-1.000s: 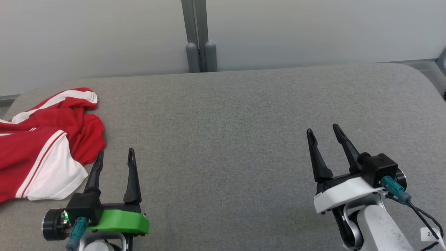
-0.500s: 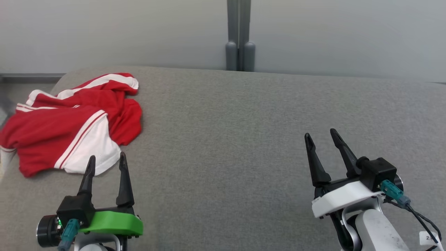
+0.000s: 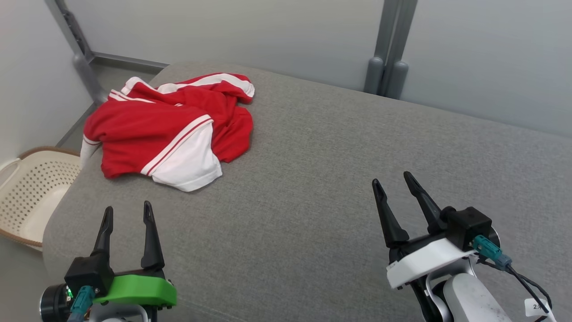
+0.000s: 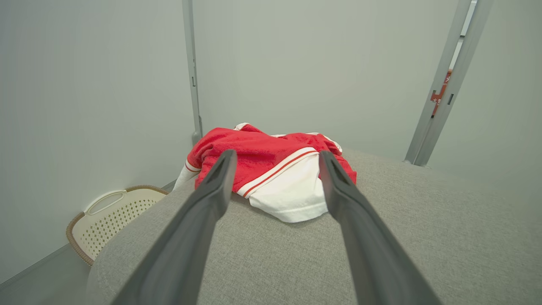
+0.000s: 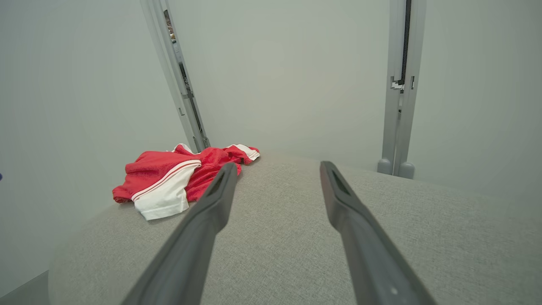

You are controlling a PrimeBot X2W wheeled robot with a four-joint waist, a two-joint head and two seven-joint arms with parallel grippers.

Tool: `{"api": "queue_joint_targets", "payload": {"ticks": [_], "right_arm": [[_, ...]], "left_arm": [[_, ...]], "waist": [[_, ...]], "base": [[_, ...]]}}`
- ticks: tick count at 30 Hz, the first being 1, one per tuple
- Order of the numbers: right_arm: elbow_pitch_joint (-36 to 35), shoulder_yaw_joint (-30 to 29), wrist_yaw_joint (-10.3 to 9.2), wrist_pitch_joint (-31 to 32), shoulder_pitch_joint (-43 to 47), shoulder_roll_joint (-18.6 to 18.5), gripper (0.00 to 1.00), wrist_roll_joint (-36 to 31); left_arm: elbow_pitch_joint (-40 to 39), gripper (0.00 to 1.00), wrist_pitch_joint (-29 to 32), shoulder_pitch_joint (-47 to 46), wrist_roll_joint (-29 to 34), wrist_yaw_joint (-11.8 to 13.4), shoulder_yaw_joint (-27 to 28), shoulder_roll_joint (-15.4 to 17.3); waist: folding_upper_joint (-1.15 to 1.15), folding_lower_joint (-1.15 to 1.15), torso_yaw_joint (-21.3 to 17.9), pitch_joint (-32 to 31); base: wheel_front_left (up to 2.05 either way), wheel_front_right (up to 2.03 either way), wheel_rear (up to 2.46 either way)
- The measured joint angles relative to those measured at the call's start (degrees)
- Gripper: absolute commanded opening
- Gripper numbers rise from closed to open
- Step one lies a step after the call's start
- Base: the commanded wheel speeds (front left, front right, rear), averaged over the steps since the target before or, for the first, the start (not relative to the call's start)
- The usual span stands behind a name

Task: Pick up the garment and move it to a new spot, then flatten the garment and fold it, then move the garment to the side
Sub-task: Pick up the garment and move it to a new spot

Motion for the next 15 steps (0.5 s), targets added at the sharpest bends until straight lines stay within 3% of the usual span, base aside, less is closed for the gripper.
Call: {"api": "queue_joint_targets", "payload": {"ticks": [6, 15], "right_arm": [[0.2, 0.4, 0.0, 0.0, 0.0, -0.01, 1.0, 0.27], [0.3, 1.6, 0.0, 0.0, -0.06, -0.01, 1.0, 0.62]], "left_arm": [[0.02, 1.0, 0.0, 0.23, 0.0, -0.05, 0.31, 0.0], [0.83, 1.0, 0.0, 0.04, -0.91, -0.96, 0.93, 0.02]], "waist": [[0.0, 0.0, 2.76, -0.31], [0.0, 0.0, 1.9, -0.36]], "base": [[0.0, 0.0, 0.0], [0.0, 0.0, 0.0]]}}
